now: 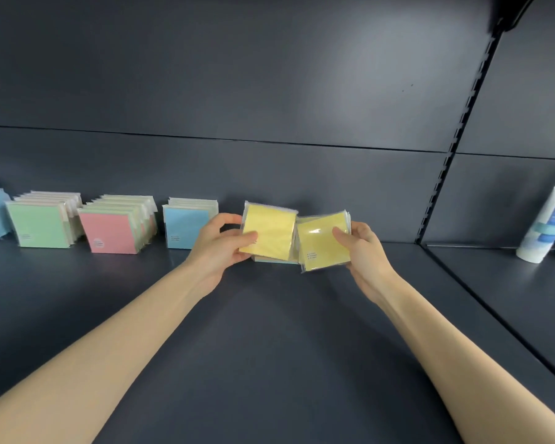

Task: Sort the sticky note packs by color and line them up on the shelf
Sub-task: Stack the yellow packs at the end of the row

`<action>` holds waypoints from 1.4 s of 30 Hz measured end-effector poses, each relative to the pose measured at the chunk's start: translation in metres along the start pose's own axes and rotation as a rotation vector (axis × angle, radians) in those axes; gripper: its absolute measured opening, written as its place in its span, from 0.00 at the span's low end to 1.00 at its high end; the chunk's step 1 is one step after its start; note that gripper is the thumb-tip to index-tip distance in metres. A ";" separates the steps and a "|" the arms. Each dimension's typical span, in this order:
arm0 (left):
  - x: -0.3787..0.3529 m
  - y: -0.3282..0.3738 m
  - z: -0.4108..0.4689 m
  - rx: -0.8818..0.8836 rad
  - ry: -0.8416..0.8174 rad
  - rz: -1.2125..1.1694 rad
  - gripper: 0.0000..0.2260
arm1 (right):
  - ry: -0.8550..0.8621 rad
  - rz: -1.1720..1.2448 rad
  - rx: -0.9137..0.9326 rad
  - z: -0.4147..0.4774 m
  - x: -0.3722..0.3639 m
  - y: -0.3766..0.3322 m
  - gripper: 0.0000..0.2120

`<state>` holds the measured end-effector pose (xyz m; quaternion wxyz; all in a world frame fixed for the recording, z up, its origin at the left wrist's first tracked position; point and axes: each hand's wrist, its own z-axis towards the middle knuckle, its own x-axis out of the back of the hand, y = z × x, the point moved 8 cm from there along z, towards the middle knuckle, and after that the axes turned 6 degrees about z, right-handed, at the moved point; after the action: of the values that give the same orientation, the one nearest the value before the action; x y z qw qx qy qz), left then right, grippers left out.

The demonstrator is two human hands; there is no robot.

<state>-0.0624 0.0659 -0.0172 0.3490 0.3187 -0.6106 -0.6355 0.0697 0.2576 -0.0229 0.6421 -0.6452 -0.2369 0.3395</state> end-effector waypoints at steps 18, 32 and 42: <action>-0.031 0.012 -0.015 -0.163 -0.109 0.342 0.28 | -0.345 -0.011 0.010 -0.024 -0.040 -0.004 0.19; -0.034 0.001 -0.013 -0.204 -0.388 0.522 0.16 | -0.344 -0.425 0.091 -0.023 -0.034 -0.005 0.18; -0.011 -0.003 0.031 -0.126 -0.026 0.629 0.20 | -0.169 -0.232 0.067 0.007 -0.012 -0.030 0.17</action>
<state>-0.0819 0.0921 -0.0190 0.5394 0.0838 -0.6429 -0.5373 0.0606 0.2547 0.0090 0.6762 -0.5606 -0.3517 0.3237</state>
